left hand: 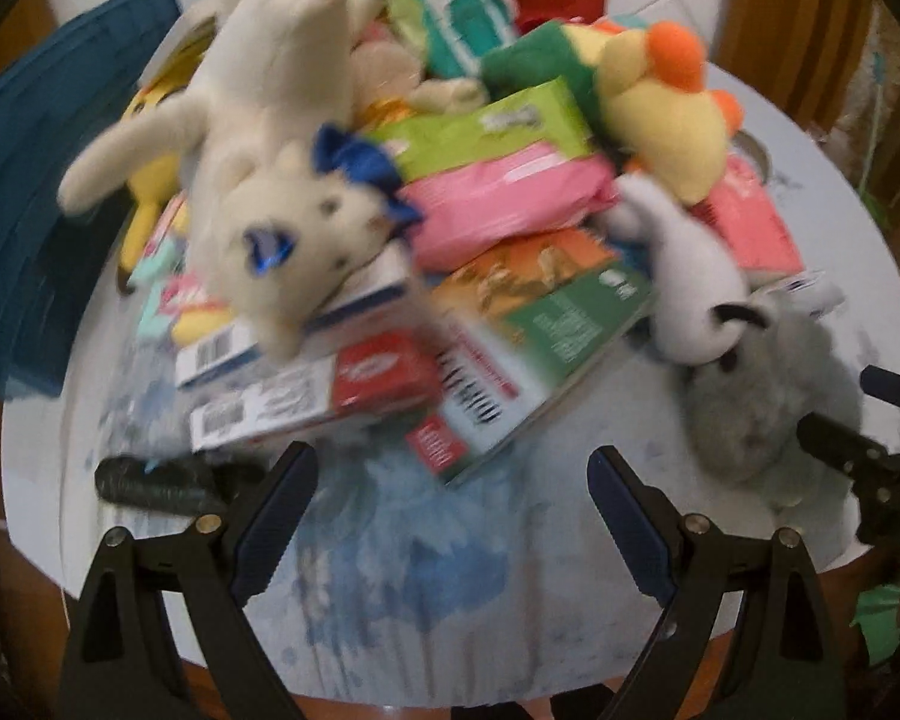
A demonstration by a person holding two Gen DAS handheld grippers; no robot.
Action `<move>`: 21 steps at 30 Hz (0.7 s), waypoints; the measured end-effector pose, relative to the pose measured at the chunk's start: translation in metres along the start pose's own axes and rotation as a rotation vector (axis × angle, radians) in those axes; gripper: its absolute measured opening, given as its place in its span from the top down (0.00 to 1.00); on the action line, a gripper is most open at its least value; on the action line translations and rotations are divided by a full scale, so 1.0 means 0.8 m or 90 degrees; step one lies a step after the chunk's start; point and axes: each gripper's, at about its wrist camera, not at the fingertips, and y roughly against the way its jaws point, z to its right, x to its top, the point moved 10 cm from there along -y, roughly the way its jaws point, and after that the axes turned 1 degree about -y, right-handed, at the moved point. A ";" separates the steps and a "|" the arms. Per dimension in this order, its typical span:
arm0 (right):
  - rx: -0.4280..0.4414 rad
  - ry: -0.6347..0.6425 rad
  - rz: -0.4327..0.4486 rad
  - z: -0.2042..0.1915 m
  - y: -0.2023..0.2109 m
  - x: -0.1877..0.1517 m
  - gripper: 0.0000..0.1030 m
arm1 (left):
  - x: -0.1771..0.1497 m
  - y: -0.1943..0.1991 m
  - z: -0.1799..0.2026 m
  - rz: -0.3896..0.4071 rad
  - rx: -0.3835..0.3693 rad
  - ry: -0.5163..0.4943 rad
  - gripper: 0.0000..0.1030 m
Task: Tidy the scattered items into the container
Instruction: 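Grasp the black rolled bag with the left tool while the right tool grasps the grey fluffy plush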
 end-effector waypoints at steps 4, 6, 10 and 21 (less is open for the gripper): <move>0.004 0.009 -0.017 -0.009 -0.017 -0.004 0.00 | -0.014 -0.007 -0.050 -0.009 0.035 0.044 0.10; 0.002 0.011 -0.023 -0.012 -0.024 -0.004 0.00 | -0.019 -0.010 -0.077 -0.010 0.047 0.069 0.10; -0.006 0.011 -0.028 -0.021 -0.034 0.000 0.00 | -0.034 -0.020 -0.146 -0.016 0.080 0.136 0.10; -0.040 0.007 -0.052 -0.038 -0.064 0.002 0.16 | -0.048 -0.057 -0.196 -0.020 0.066 0.205 0.10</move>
